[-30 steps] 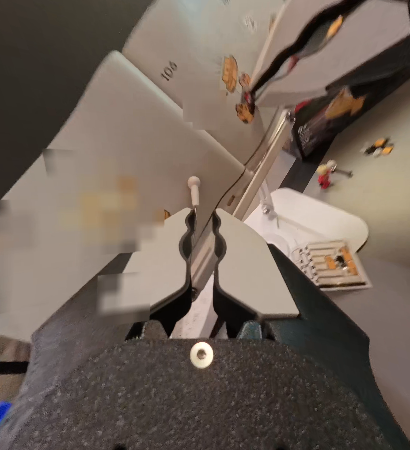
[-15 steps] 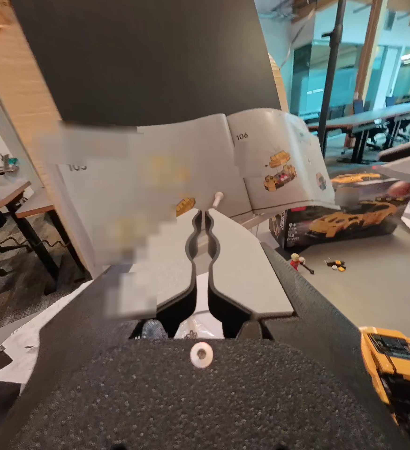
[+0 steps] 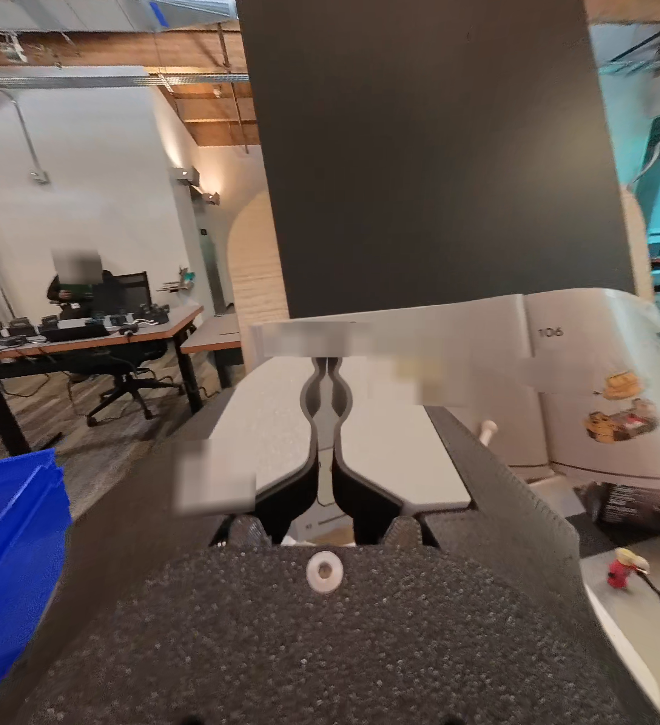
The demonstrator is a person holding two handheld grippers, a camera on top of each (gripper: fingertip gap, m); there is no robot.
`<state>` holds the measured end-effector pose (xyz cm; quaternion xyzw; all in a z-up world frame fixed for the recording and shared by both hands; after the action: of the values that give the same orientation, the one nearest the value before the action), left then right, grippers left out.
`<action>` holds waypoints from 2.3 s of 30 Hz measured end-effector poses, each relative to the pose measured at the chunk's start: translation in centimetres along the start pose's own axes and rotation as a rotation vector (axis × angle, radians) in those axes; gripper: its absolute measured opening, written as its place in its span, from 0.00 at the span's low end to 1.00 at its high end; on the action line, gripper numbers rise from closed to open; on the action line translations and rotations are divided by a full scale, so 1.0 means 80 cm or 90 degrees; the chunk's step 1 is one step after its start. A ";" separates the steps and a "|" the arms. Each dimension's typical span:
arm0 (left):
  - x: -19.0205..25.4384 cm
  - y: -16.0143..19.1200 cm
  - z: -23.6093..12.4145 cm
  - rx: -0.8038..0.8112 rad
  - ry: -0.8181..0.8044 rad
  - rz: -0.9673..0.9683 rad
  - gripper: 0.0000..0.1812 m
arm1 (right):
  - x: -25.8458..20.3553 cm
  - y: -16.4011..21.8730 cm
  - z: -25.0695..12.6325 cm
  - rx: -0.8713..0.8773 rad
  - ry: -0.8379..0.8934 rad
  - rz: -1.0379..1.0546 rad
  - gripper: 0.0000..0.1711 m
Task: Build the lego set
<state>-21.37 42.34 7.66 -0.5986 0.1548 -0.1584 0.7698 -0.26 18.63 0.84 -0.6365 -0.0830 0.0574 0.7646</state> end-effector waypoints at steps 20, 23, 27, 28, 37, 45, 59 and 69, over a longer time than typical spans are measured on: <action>0.054 -0.022 -0.043 -0.002 0.138 0.004 0.00 | -0.007 0.024 0.005 -0.018 -0.027 0.008 0.00; 0.045 -0.069 -0.101 -0.036 0.205 0.017 0.00 | -0.009 0.023 0.004 -0.021 -0.035 0.009 0.00; -0.039 -0.097 -0.179 -0.139 0.204 0.161 0.00 | -0.012 0.019 0.002 -0.023 -0.048 0.003 0.00; -0.073 -0.089 -0.192 -0.192 0.189 0.208 0.00 | -0.012 0.016 0.000 -0.022 -0.050 -0.001 0.00; -0.292 0.166 -0.351 -0.913 0.321 0.378 0.11 | -0.019 0.033 -0.027 -0.057 -0.064 -0.011 0.00; -0.292 0.236 -0.370 -0.994 0.437 0.460 0.12 | -0.038 0.049 -0.049 -0.089 -0.084 -0.084 0.00; -0.282 0.255 -0.368 -0.969 0.495 0.491 0.05 | -0.035 0.061 -0.052 -0.103 -0.092 -0.072 0.00; -0.003 0.017 -0.365 -0.401 0.808 -0.299 0.04 | -0.161 0.045 -0.051 -0.078 -0.346 -0.138 0.05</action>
<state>-33.99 17.31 -0.50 -0.6018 0.4752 -0.5821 0.2705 -11.95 12.86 -4.11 -0.6301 -0.3554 0.1388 0.6763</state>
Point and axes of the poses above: each gripper's, where its closed fingertips meet, z out along the fingers, y out of its underside, x = y × z across the jaws, the point moved 2 cm from there along -z, back along the fingers, and after that the axes turned 9 degrees about -y, right-handed, at the moved point
